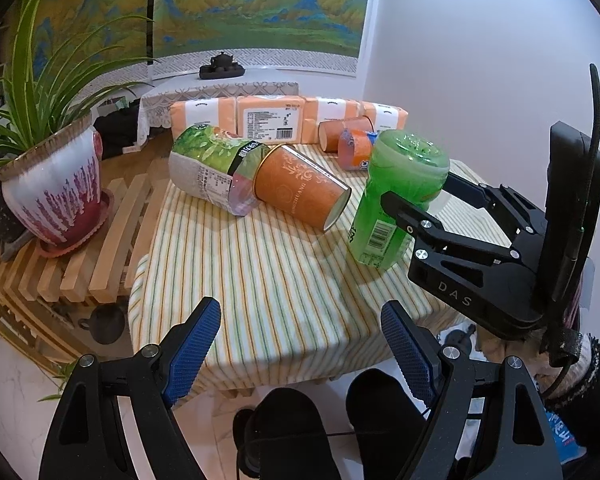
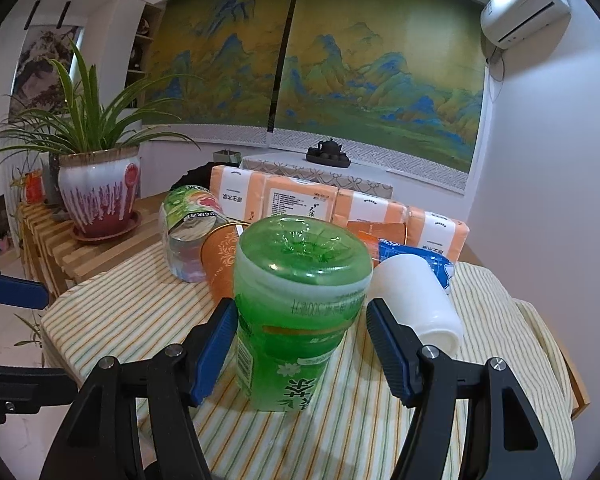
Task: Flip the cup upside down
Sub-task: 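Open the right gripper and withdraw it from the standing green cup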
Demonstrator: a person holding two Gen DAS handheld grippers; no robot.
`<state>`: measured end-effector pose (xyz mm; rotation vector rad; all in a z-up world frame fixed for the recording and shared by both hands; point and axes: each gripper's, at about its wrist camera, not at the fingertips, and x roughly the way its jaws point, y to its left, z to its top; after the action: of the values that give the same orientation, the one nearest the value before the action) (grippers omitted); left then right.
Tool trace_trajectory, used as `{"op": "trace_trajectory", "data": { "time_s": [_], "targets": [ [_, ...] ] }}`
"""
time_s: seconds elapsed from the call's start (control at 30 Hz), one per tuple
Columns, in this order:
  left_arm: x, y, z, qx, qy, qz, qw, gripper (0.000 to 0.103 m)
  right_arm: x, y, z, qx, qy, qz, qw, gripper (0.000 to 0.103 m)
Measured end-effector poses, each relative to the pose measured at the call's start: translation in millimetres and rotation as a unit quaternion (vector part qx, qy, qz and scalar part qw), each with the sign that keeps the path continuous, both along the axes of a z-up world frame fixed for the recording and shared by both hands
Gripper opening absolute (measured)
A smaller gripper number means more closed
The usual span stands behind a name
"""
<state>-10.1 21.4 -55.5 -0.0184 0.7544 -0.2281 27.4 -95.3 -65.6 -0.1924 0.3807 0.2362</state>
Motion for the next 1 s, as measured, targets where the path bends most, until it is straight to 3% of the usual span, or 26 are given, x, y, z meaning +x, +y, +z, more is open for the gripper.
{"op": "trace_trajectory", "data": {
  "time_s": [0.07,0.2,0.43,0.7,1.0],
  "targets": [
    [0,1,0,-0.001,-0.001,0.001,1.0000,0.085,-1,1,0,-0.003,0.001,0.000,1.000,0.063],
    [-2,2,2,-0.002,-0.004,0.001,1.0000,0.085,-3,1,2,0.003,0.001,0.004,1.000,0.077],
    [-5,3,6,-0.008,-0.015,0.005,0.9998,0.085,-12,-5,7,0.020,0.009,0.008,1.000,0.079],
    [-10,1,19,-0.022,-0.068,0.028,0.9971,0.085,-33,-33,20,0.074,0.019,-0.014,0.997,0.080],
    [-14,-6,35,-0.028,-0.130,0.058,0.9895,0.086,-55,-55,33,0.097,0.015,-0.040,0.994,0.080]
  ]
}}
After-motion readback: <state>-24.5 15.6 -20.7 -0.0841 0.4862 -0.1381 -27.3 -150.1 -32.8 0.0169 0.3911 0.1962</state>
